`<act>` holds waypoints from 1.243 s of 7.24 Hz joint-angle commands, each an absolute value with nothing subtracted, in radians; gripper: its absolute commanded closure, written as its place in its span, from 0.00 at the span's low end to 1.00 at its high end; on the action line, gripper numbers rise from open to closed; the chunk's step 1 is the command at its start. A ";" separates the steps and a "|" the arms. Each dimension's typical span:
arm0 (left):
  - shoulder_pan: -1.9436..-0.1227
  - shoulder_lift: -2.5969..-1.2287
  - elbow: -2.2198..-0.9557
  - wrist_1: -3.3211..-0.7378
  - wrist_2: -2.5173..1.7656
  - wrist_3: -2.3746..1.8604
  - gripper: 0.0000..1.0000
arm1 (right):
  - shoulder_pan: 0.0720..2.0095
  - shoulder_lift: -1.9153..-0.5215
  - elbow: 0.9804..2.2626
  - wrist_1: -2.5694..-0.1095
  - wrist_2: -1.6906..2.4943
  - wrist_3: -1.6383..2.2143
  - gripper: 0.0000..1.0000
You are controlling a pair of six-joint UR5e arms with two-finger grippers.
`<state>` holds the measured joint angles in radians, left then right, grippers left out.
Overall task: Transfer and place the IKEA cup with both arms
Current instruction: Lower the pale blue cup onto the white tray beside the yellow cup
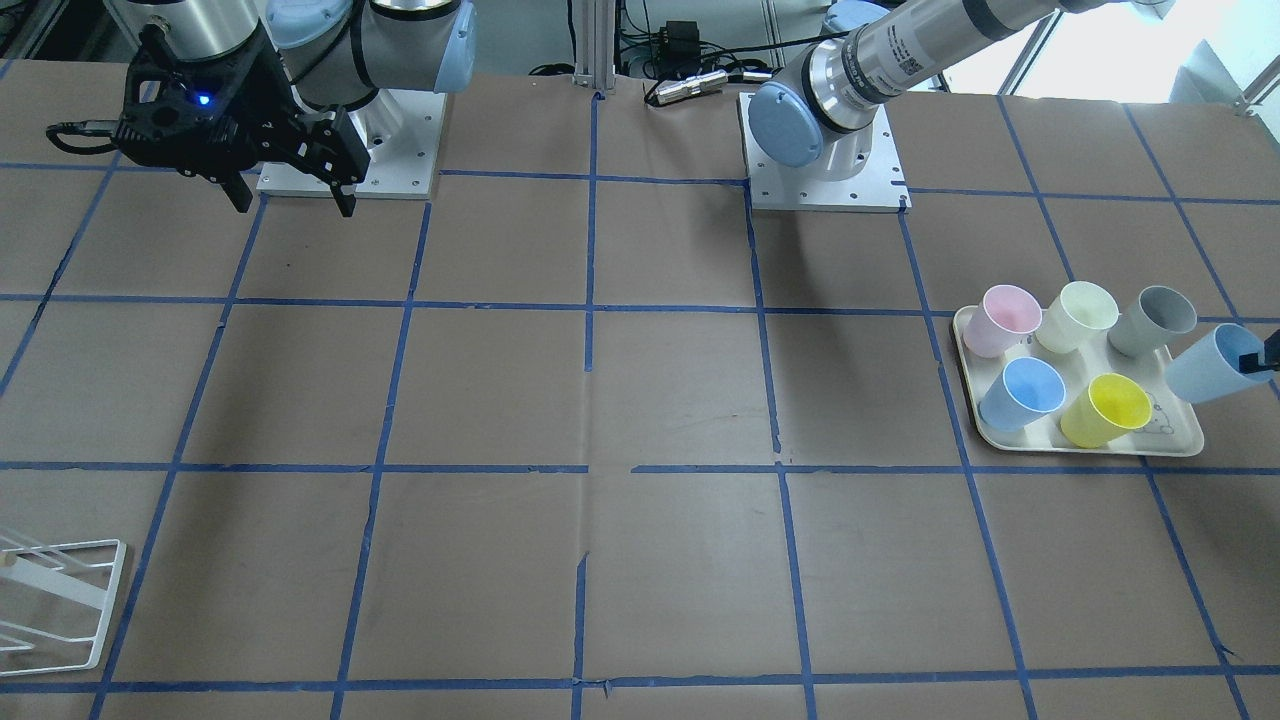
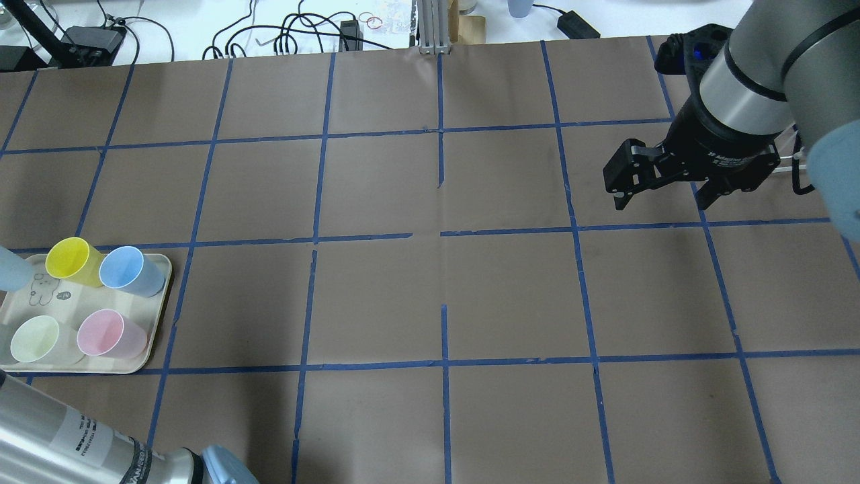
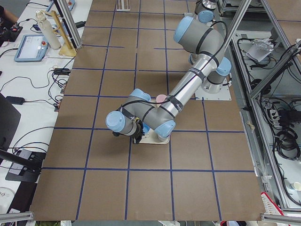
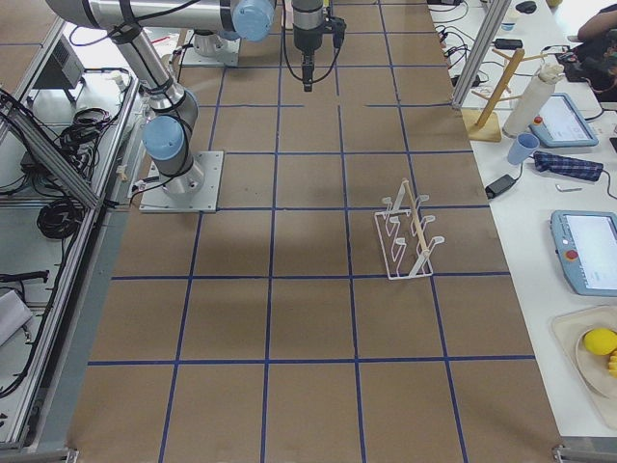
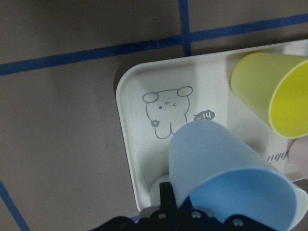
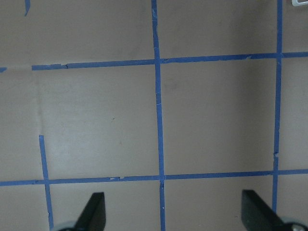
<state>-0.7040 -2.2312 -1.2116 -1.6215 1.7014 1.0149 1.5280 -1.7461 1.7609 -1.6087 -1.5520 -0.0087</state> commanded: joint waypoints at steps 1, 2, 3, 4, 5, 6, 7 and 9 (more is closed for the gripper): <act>-0.715 -2.258 -1.219 -1.575 1.701 1.019 1.00 | 1.531 -1.738 1.759 -1.608 -1.543 -0.011 0.00; -0.713 -2.260 -1.213 -1.574 1.703 1.017 1.00 | 1.531 -1.740 1.759 -1.609 -1.543 -0.011 0.00; -0.713 -2.264 -1.213 -1.574 1.703 1.019 1.00 | 1.531 -1.740 1.756 -1.608 -1.549 -0.009 0.00; -0.713 -2.273 -1.213 -1.566 1.701 1.012 1.00 | 1.531 -1.743 1.758 -1.600 -1.545 -0.009 0.00; -0.715 -2.281 -1.213 -1.548 1.700 1.006 1.00 | 1.532 -1.744 1.759 -1.598 -1.542 -0.008 0.00; -0.716 -2.281 -1.219 -1.548 1.700 1.009 1.00 | 1.537 -1.746 1.759 -1.597 -1.542 -0.009 0.00; -0.716 -2.284 -1.220 -1.546 1.701 1.012 1.00 | 1.546 -1.746 1.759 -1.597 -1.543 -0.008 0.00; -0.723 -2.284 -1.221 -1.548 1.701 1.006 0.69 | 1.545 -1.746 1.758 -1.597 -1.549 -0.009 0.00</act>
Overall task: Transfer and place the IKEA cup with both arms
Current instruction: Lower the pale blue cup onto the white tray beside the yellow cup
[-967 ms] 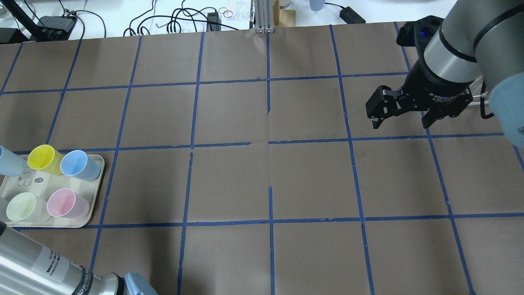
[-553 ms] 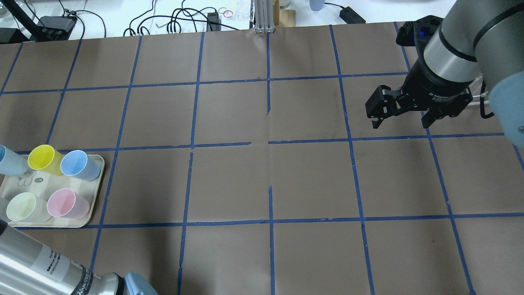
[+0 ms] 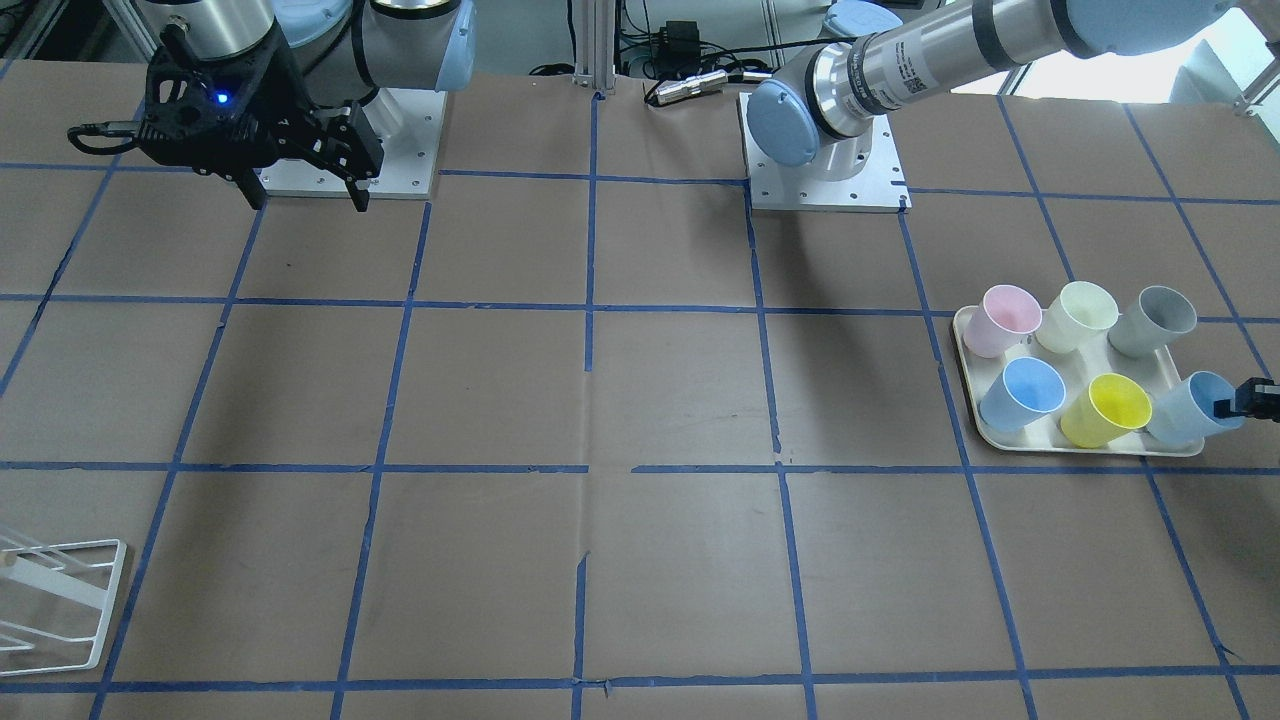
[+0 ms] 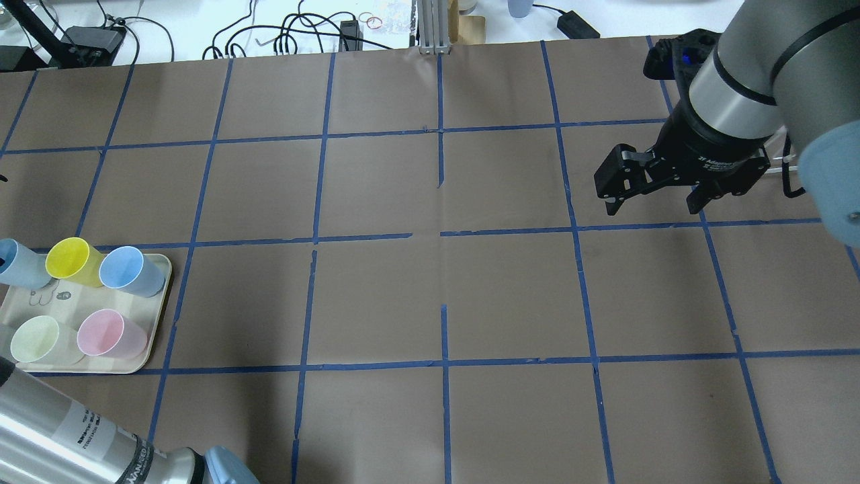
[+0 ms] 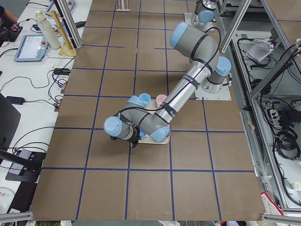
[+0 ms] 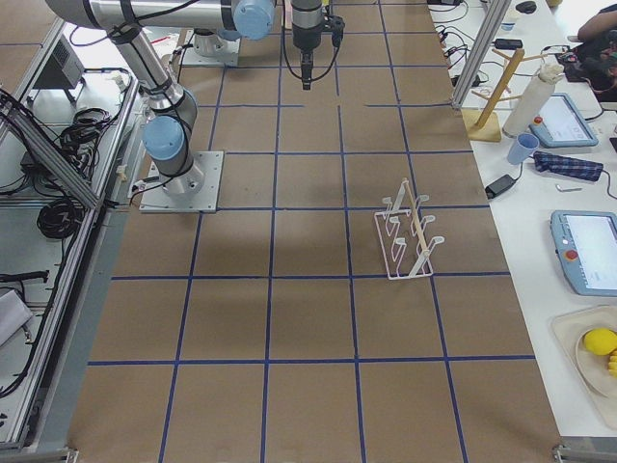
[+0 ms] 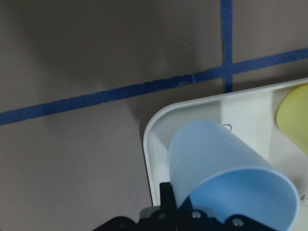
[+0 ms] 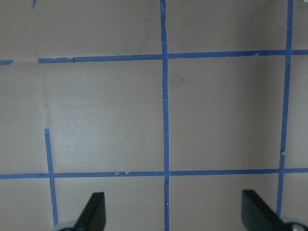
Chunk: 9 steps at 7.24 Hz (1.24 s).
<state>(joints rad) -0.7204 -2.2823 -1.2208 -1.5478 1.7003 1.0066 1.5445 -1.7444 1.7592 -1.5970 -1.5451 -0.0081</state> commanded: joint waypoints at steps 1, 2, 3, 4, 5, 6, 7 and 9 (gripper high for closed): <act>-0.724 -2.284 -1.220 -1.546 1.701 1.006 0.50 | 1.545 -1.750 1.759 -1.597 -1.555 -0.009 0.00; -0.724 -2.284 -1.220 -1.546 1.698 1.008 0.21 | 1.545 -1.749 1.758 -1.597 -1.554 -0.009 0.00; -0.723 -2.280 -1.210 -1.548 1.701 1.006 0.15 | 1.545 -1.750 1.759 -1.597 -1.554 -0.009 0.00; -0.727 -2.248 -1.201 -1.581 1.703 1.008 0.15 | 1.545 -1.749 1.758 -1.597 -1.554 -0.009 0.00; -0.748 -2.211 -1.192 -1.636 1.700 0.997 0.15 | 1.545 -1.749 1.758 -1.598 -1.554 -0.009 0.00; -0.802 -2.157 -1.198 -1.710 1.691 0.926 0.15 | 1.545 -1.749 1.758 -1.598 -1.549 -0.009 0.00; -0.868 -2.078 -1.203 -1.801 1.687 0.741 0.11 | 1.545 -1.749 1.759 -1.598 -1.545 -0.008 0.00; -1.004 -1.943 -1.239 -2.075 1.604 0.443 0.05 | 1.545 -1.750 1.759 -1.598 -1.545 -0.006 0.00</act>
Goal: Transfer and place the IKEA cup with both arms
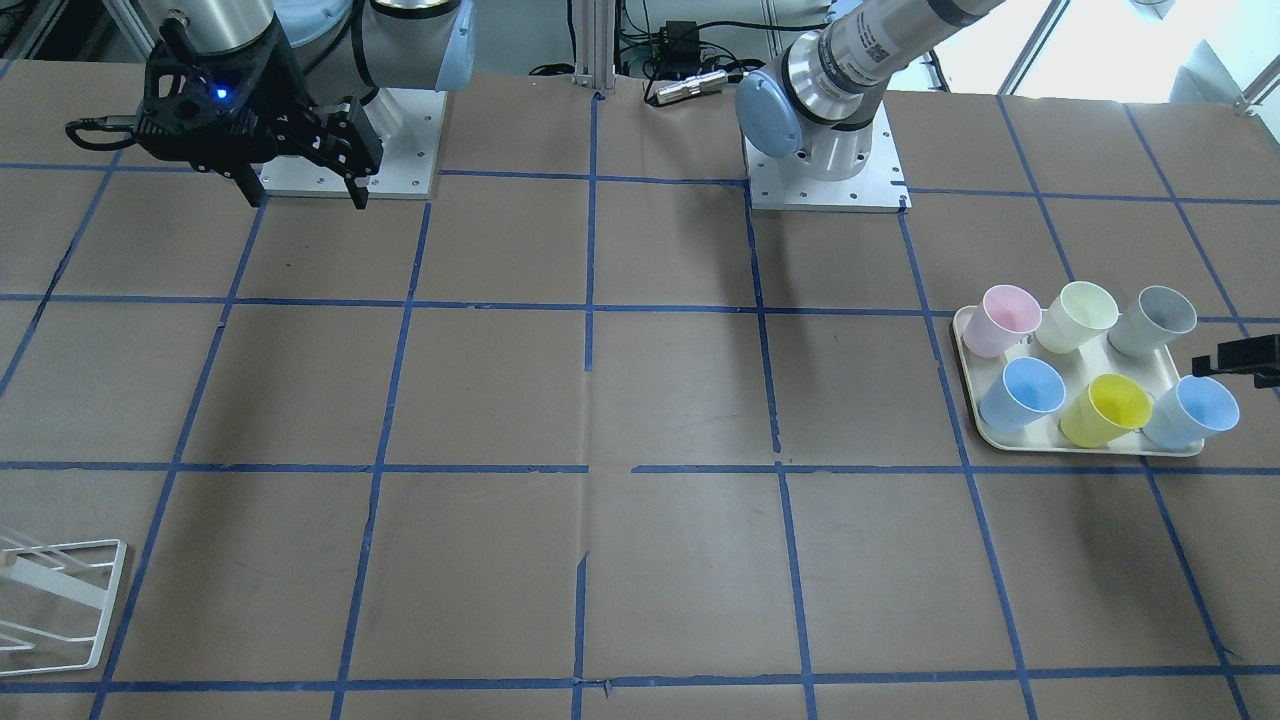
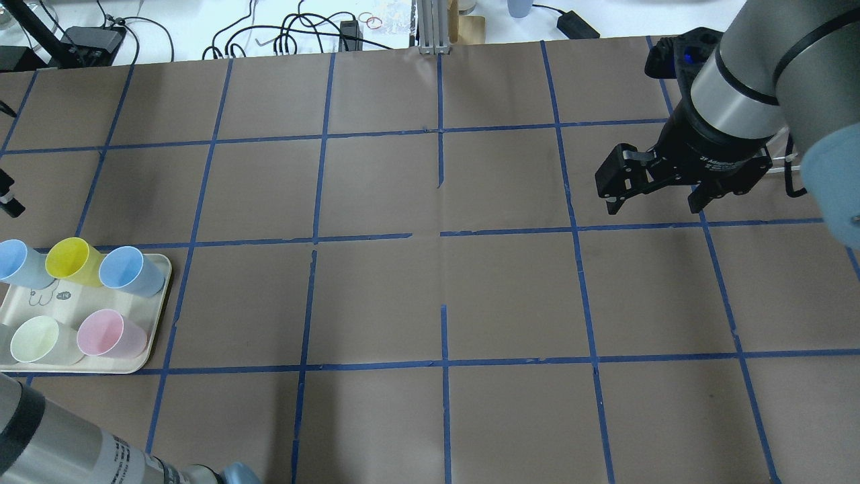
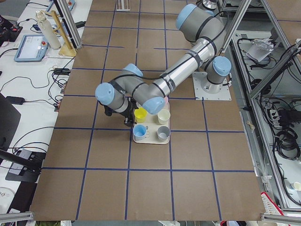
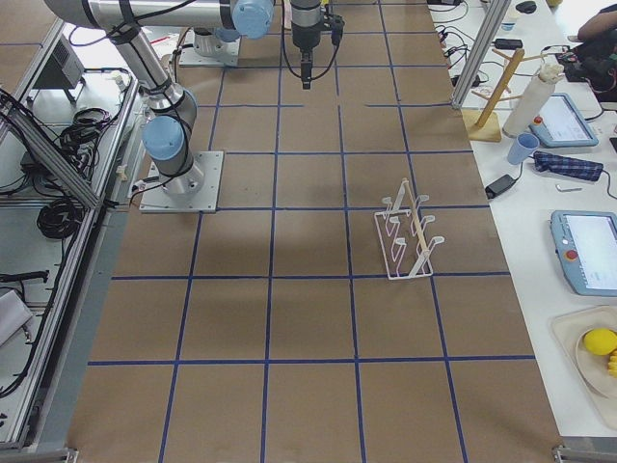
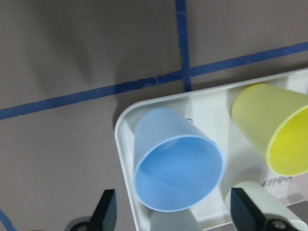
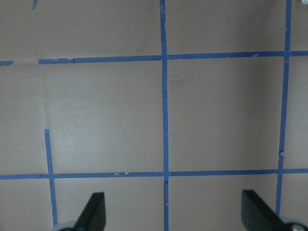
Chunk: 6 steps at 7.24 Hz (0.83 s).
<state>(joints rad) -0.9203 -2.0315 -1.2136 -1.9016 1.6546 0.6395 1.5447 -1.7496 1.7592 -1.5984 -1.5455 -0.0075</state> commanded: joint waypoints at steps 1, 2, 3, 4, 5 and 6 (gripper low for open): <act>-1.061 -1.868 -1.282 -2.120 1.597 0.293 0.06 | 1.545 -1.750 1.759 -1.598 -1.543 -0.008 0.00; -1.142 -1.799 -1.337 -2.118 1.595 0.193 0.06 | 1.545 -1.750 1.759 -1.597 -1.543 -0.002 0.00; -1.228 -1.728 -1.389 -2.111 1.597 0.088 0.11 | 1.545 -1.750 1.759 -1.598 -1.542 -0.002 0.00; -1.329 -1.660 -1.438 -2.073 1.597 -0.025 0.13 | 1.545 -1.750 1.759 -1.597 -1.543 0.002 0.00; -1.436 -1.610 -1.503 -1.986 1.600 -0.102 0.13 | 1.545 -1.750 1.759 -1.598 -1.542 0.002 0.00; -1.501 -1.558 -1.573 -1.877 1.600 -0.113 0.12 | 1.545 -1.750 1.759 -1.598 -1.542 0.003 0.00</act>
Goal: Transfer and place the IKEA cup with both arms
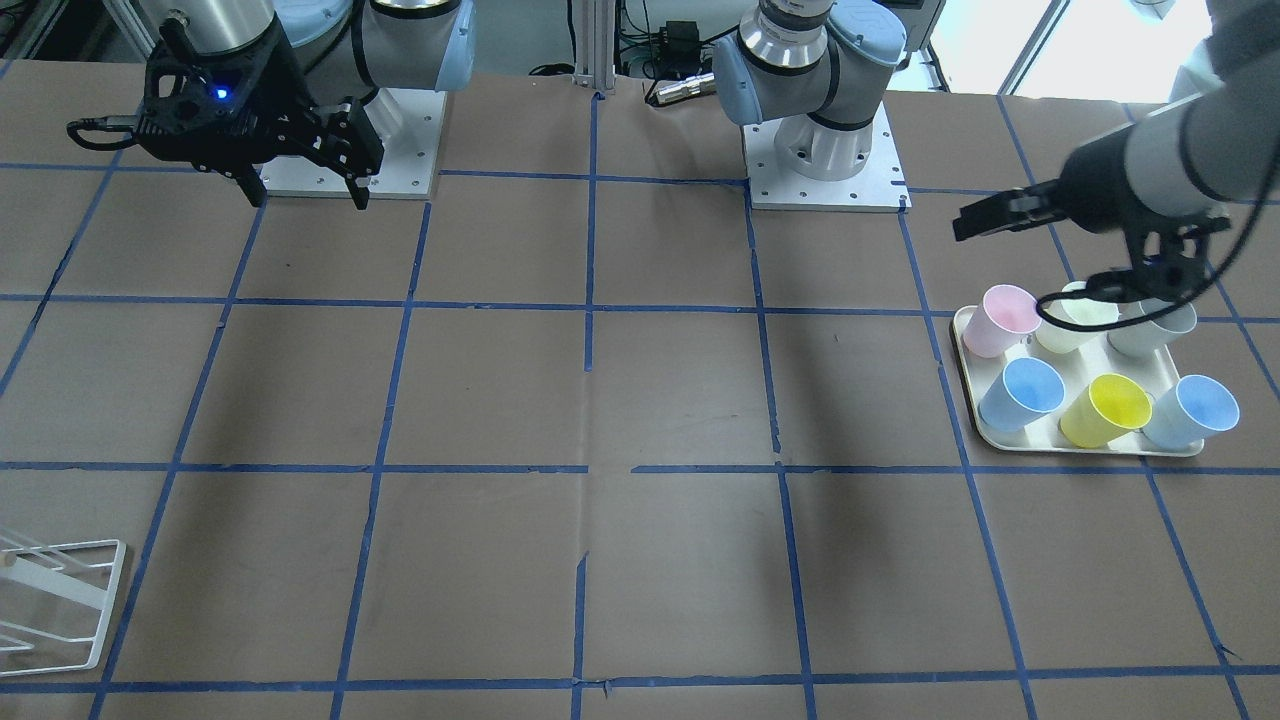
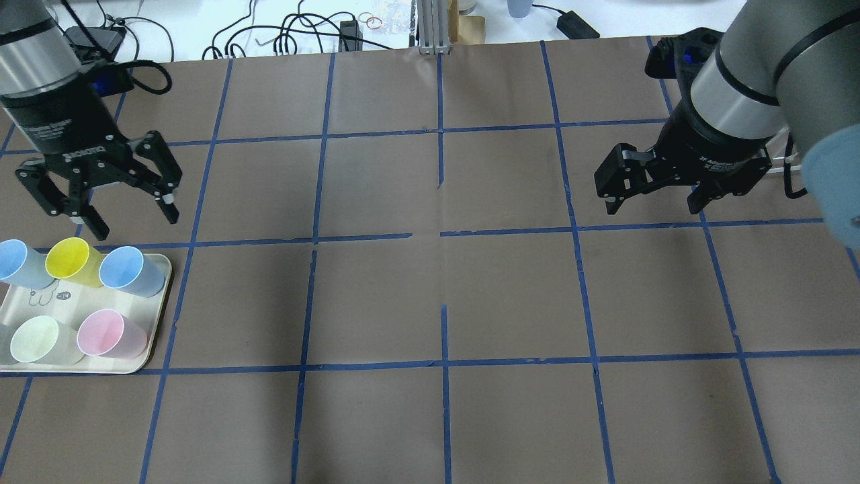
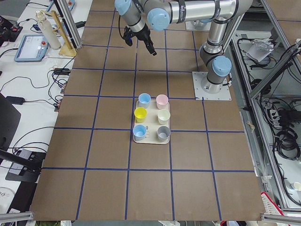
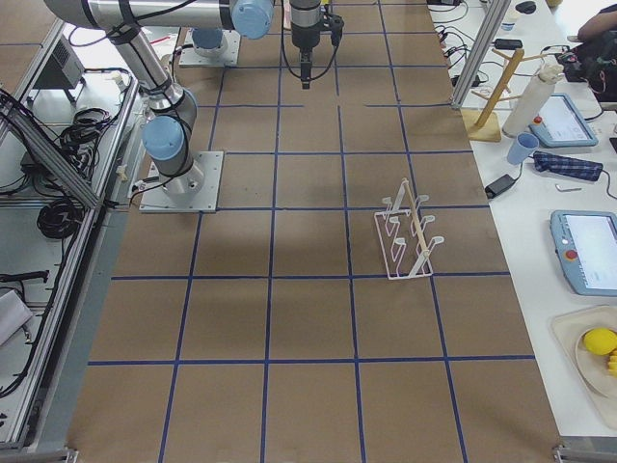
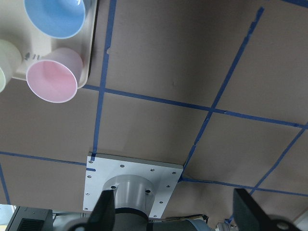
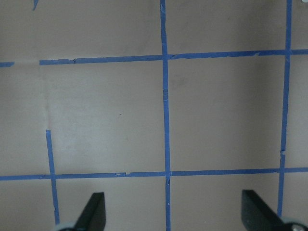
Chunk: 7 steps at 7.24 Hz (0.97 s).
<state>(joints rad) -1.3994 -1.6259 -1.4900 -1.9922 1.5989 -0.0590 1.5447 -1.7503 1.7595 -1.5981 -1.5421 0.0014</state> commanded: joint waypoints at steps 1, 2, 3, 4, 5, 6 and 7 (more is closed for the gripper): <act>-1.535 -1.510 -1.642 -1.735 1.597 -0.114 0.09 | 1.545 -1.750 1.759 -1.597 -1.543 0.005 0.00; -1.551 -1.491 -1.713 -1.501 1.595 -0.107 0.00 | 1.545 -1.750 1.759 -1.598 -1.545 0.006 0.00; -1.577 -1.496 -1.747 -1.405 1.592 -0.116 0.00 | 1.545 -1.749 1.759 -1.598 -1.542 0.006 0.00; -1.613 -1.506 -1.729 -1.394 1.592 -0.114 0.00 | 1.545 -1.749 1.759 -1.598 -1.546 0.006 0.00; -1.615 -1.517 -1.663 -1.414 1.594 -0.083 0.00 | 1.545 -1.749 1.759 -1.598 -1.552 0.006 0.00; -1.612 -1.532 -1.604 -1.451 1.595 -0.002 0.00 | 1.545 -1.749 1.759 -1.600 -1.546 0.006 0.00; -1.603 -1.539 -1.597 -1.460 1.598 0.015 0.00 | 1.545 -1.749 1.759 -1.600 -1.549 0.006 0.00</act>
<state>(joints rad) -1.6089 -1.5272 -1.6288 -1.4416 1.5954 -0.0278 1.5447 -1.7488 1.7595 -1.5994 -1.5482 0.0061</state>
